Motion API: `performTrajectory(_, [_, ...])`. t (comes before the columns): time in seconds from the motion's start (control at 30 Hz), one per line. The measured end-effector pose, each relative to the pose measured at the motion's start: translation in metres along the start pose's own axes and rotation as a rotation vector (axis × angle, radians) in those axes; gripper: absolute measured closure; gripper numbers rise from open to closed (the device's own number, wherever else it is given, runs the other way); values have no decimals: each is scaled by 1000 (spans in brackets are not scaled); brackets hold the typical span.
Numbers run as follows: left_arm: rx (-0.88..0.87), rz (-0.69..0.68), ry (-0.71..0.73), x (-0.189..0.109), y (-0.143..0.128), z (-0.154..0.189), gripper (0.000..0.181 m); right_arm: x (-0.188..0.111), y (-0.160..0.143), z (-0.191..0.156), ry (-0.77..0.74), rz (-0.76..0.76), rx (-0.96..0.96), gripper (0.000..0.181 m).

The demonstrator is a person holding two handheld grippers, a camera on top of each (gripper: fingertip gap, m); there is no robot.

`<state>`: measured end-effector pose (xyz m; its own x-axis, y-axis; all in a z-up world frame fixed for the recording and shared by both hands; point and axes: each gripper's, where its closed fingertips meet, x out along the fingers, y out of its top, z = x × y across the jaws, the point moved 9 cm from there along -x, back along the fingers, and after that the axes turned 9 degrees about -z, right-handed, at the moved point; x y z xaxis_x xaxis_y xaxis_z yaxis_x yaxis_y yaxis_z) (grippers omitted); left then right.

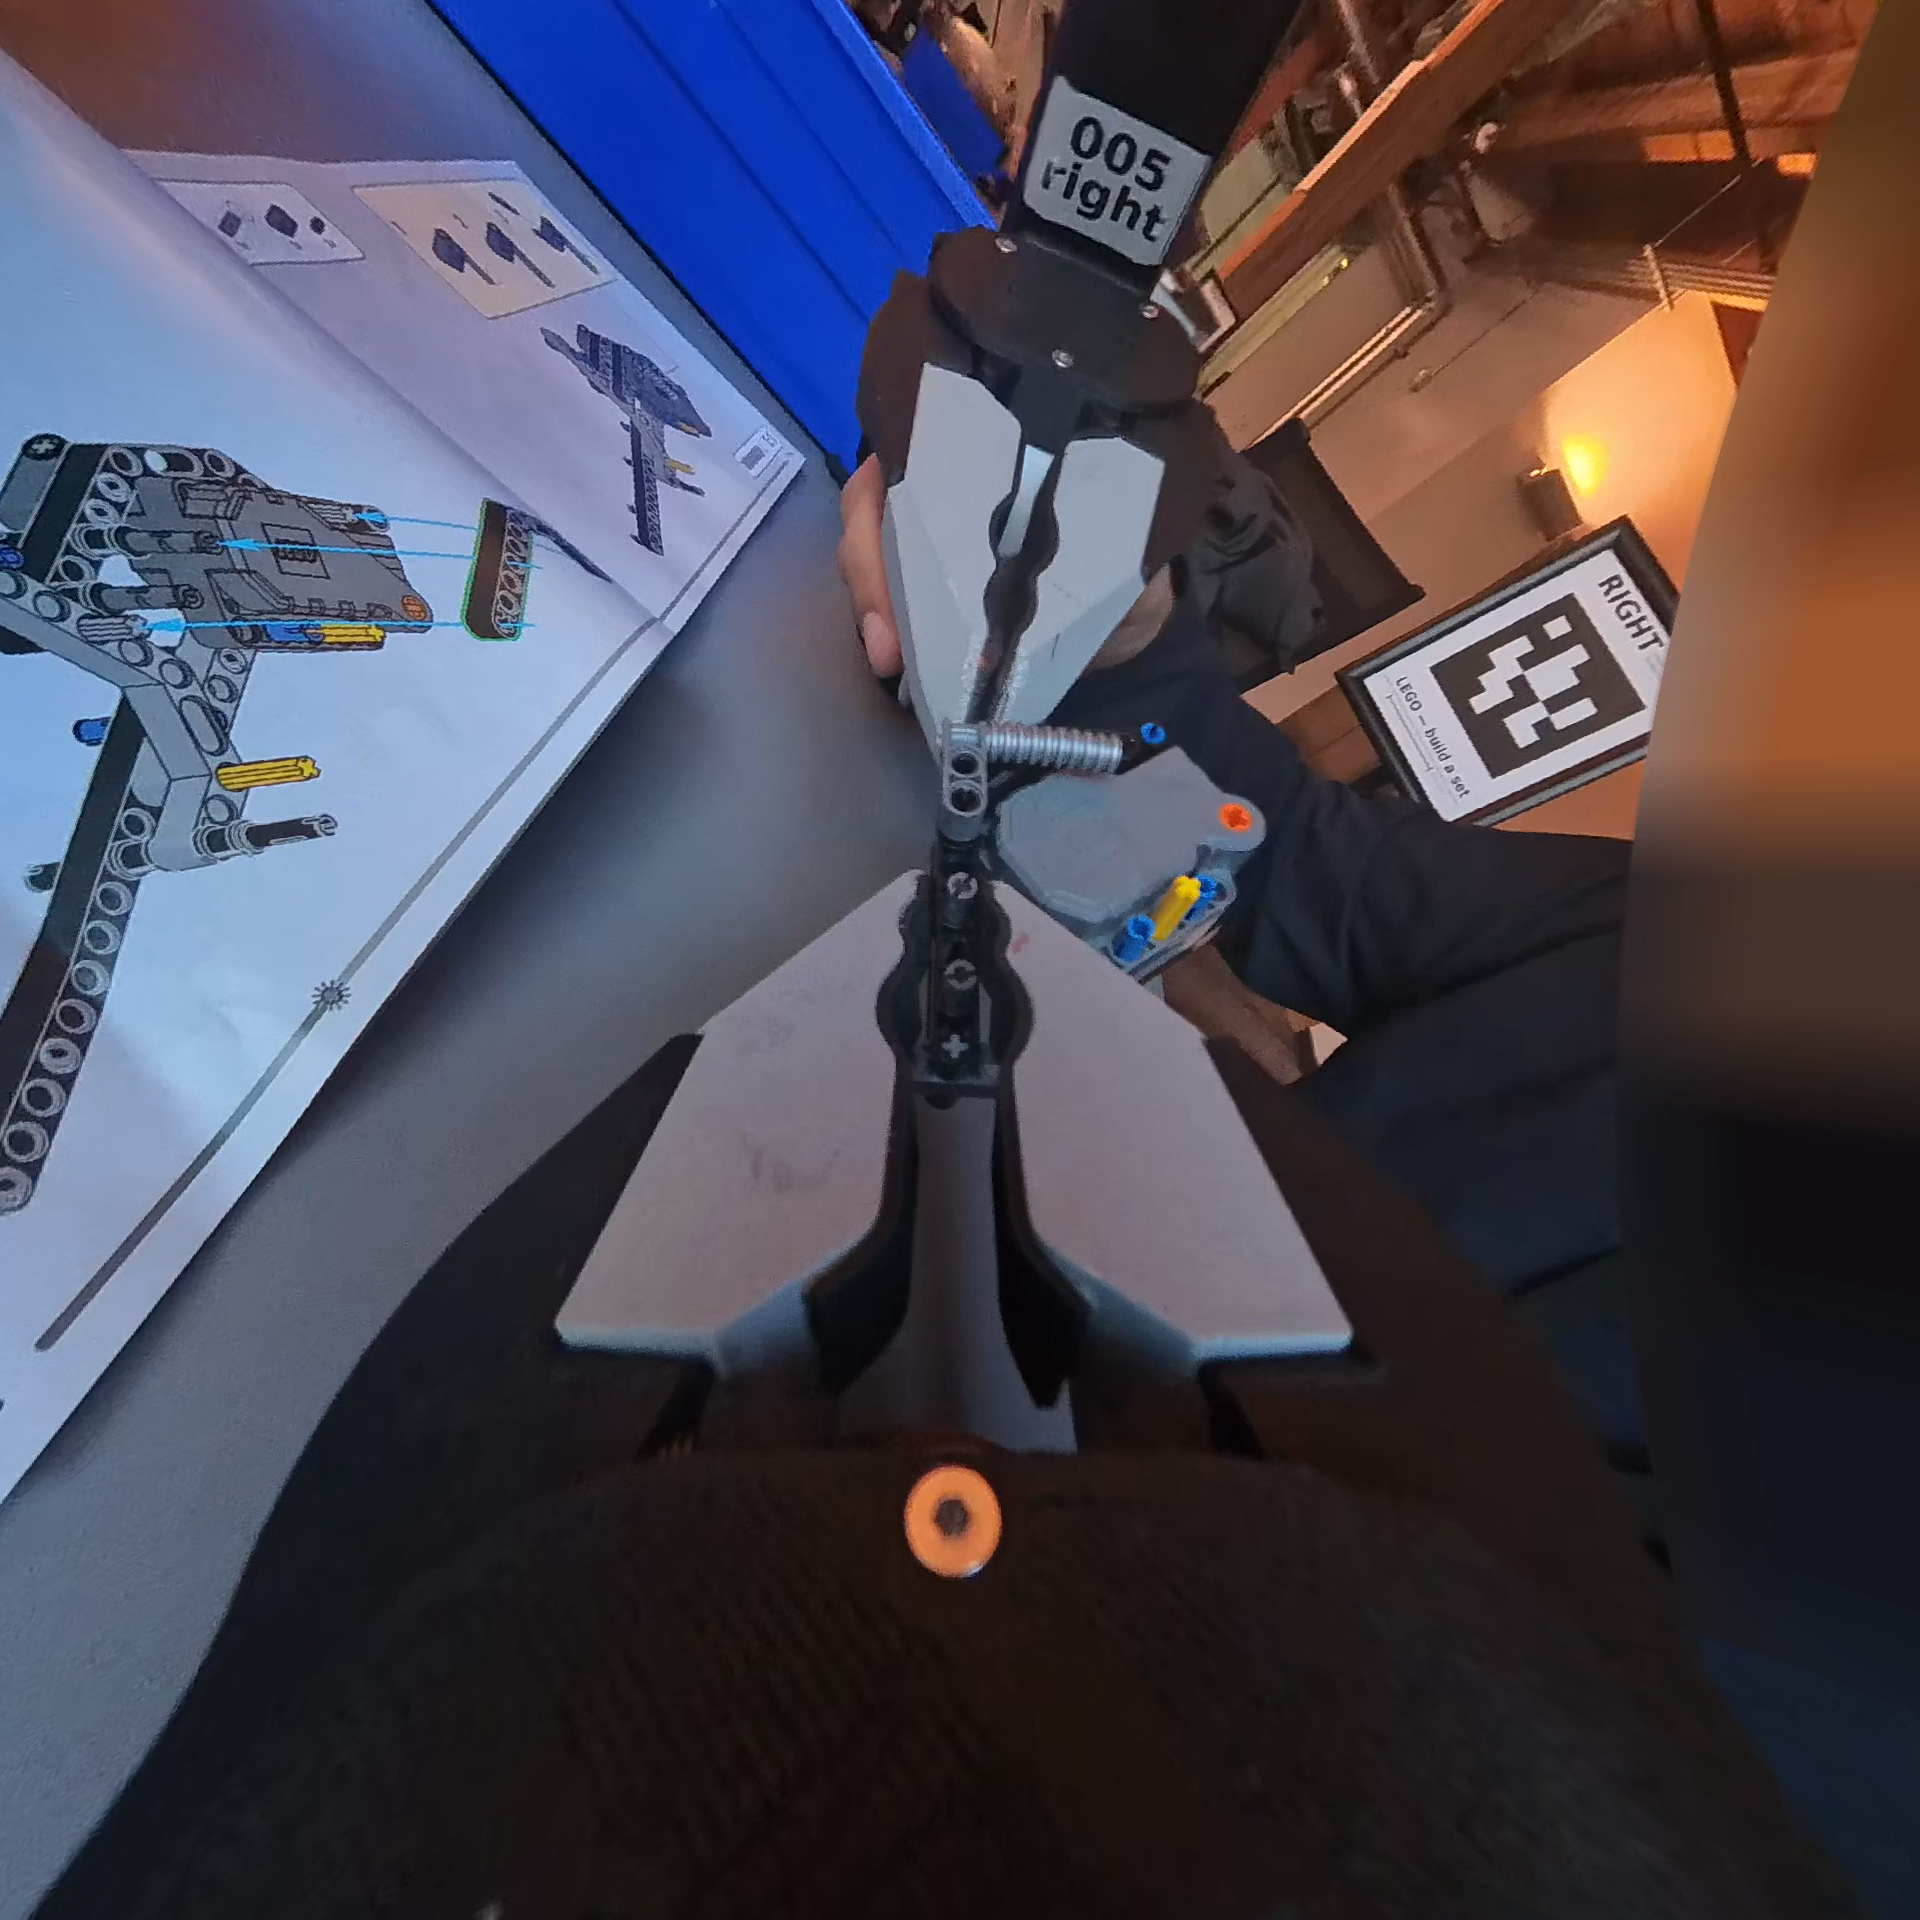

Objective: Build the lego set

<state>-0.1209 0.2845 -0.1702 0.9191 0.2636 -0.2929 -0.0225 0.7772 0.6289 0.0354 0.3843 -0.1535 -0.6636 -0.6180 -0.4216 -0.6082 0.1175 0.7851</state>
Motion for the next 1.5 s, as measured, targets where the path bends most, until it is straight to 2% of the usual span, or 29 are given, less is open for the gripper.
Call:
performTrajectory(0.4, [120, -53, 126, 4, 0, 6, 176, 0, -1, 4, -2, -10, 10, 181])
performTrajectory(0.7, [369, -171, 383, 11, -4, 13, 176, 6, -6, 9, -19, -61, 27, 176])
performTrajectory(1.0, [461, -197, 424, 15, -6, 17, 176, 4, -6, 11, -70, -71, 21, 170])
performTrajectory(1.3, [754, -215, 591, 20, -7, 33, 176, -4, -2, 9, -104, -47, 3, 169])
performTrajectory(1.5, [763, -224, 606, 22, -8, 31, 176, -7, 0, 6, -97, -22, -16, 168])
